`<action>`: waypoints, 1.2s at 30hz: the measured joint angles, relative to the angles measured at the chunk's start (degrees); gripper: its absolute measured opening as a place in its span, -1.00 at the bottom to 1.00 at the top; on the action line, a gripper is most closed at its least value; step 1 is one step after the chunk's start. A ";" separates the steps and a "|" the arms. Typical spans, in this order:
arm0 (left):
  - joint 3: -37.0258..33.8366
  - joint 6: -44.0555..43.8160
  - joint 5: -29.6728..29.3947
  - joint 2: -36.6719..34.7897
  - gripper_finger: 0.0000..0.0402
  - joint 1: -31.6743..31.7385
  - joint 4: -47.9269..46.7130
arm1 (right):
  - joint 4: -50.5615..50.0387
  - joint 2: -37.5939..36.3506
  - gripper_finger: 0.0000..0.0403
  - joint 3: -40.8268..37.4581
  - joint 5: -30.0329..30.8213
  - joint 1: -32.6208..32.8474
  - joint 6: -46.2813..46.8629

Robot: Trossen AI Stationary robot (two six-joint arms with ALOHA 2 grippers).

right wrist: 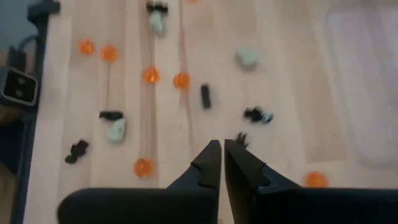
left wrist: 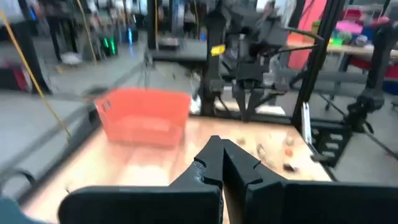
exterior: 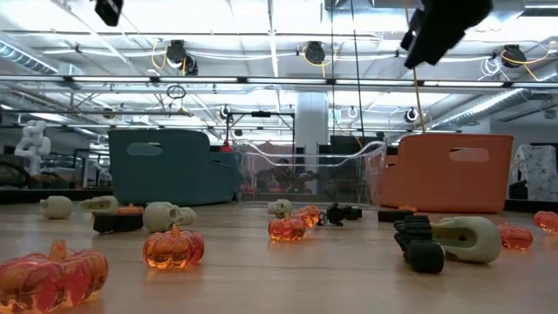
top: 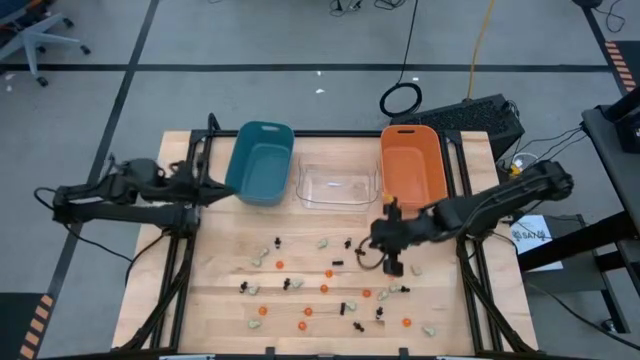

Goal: Sort Halloween decoration
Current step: Put the black skeleton toy into the orange bin

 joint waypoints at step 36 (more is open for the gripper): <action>-0.94 6.05 1.31 20.91 -1.00 -13.16 16.48 | 6.00 28.92 -0.30 0.13 7.18 0.45 8.33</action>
